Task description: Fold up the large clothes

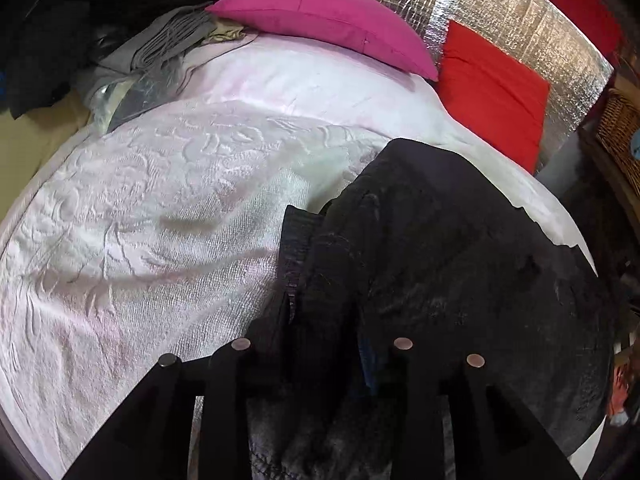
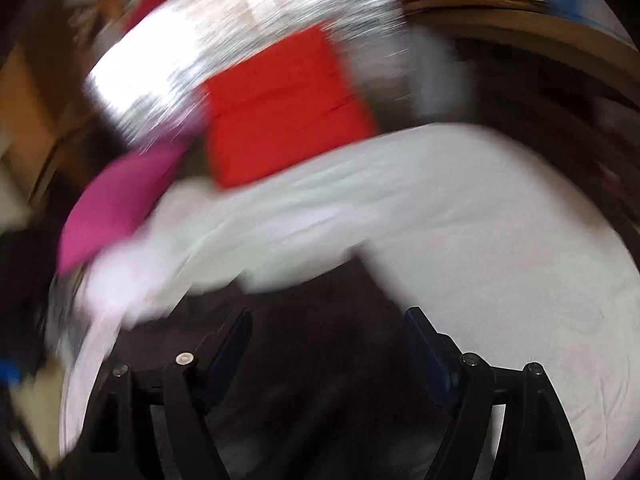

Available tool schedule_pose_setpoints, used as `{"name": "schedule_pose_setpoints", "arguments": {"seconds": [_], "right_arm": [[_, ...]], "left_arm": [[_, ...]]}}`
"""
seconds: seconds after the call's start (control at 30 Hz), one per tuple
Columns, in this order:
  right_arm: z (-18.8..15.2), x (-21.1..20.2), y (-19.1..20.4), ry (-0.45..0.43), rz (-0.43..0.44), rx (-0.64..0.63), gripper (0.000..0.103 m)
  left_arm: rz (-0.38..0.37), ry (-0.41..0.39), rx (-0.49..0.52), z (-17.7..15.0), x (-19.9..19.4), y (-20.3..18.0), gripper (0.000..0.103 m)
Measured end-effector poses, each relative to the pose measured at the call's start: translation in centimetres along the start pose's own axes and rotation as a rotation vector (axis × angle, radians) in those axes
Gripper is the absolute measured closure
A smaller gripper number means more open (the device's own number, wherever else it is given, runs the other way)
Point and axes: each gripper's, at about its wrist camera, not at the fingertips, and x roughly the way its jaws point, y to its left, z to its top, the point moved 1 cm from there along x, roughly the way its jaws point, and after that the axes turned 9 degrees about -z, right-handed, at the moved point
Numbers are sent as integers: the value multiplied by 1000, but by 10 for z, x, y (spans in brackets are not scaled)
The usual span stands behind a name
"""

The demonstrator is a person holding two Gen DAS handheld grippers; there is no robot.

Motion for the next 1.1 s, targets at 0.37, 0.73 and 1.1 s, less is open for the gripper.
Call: {"name": "schedule_pose_setpoints", "arguments": {"seconds": [0.37,0.73,1.1], "right_arm": [[-47,83,115,214,-238,-360,69],[-25,70,99,122,-158,-210,83],[-62,-89,-71,-68,-4,151,11]], "left_arm": [[-43,25,-67,11,2,15,70],[-63,53,-103,13,3,25,54],[-39,-50,-29,10,-32,11,27]]}}
